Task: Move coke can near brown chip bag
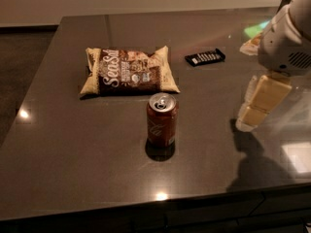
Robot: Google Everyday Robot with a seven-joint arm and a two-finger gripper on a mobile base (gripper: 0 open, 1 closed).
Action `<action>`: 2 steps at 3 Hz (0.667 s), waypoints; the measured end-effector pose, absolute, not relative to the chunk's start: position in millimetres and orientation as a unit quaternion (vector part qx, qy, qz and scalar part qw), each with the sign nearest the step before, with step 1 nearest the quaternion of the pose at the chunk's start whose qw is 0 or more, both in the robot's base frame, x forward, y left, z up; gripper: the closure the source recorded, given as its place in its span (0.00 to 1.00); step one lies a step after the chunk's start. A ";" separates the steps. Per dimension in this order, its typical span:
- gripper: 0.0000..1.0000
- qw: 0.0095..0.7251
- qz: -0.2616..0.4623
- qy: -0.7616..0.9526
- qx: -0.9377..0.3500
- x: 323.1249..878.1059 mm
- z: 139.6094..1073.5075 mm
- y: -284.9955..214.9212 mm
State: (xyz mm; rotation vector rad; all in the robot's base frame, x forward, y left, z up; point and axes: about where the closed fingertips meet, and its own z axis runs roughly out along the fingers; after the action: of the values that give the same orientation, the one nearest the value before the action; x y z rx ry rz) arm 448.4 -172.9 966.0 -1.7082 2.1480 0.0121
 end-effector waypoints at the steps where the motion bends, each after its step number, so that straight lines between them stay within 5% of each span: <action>1: 0.00 0.226 0.040 0.763 -0.604 456.0 948.6 -138.8; 2: 0.00 0.250 0.085 0.760 -0.594 463.5 929.4 -110.1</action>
Offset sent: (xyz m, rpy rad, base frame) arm 0.0271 0.0997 -0.0629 0.3469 0.0532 0.0204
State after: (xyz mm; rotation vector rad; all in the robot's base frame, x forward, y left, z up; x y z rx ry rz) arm 463.5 -110.1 929.4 -1.6167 2.0706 0.2324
